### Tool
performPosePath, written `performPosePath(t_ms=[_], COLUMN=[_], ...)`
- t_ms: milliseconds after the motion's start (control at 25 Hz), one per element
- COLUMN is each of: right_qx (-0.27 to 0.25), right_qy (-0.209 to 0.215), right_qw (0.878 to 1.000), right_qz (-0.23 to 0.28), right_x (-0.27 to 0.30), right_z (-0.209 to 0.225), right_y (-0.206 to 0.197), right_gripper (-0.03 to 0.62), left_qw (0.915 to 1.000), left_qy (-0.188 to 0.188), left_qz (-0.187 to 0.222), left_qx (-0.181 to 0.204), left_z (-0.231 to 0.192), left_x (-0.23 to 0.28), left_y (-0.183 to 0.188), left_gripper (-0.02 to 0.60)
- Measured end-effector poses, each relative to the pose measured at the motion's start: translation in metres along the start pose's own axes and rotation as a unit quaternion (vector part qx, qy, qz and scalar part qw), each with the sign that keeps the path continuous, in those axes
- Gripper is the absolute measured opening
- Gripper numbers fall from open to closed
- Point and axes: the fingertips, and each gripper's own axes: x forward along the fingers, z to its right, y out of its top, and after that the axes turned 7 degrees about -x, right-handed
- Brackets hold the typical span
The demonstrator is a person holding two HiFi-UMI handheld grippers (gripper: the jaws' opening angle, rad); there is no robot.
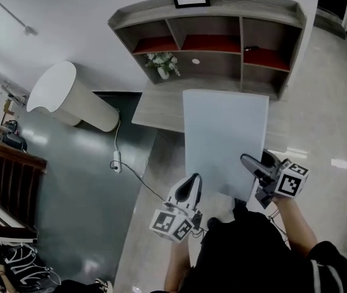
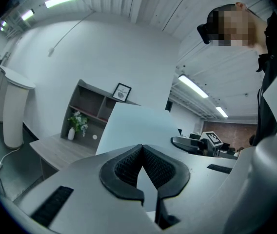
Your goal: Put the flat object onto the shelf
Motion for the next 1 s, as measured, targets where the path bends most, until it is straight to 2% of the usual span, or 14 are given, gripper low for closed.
performPosePath(t_ms=[280,600,1000], right_qx=[0.002,0.005,-0.014], right_qy=[0.025,0.038,0.030], right_qw=[0.999,0.999,0.999], right_qz=[-0.021,-0.037,-0.038], right_x=[0.014,0.032,0.088], right_z=[0.031,0.042,0.036], right_y=[0.022,0.023,0.023], right_gripper=[0.279,0.279,0.278], left_qw=[0.9996,0.9979,0.9984], left_qy=[0.026,0.060,0.046], left_qz=[0.010,0.016,0.027], left_qx=[-0.009,-0.015,-0.020], left_z=[0.006,-0.012,-0.069], left_x=[0.034,0.033,0.037], left_y=[0.003,0.005,0.030], left_gripper=[0.014,0.014,0.014])
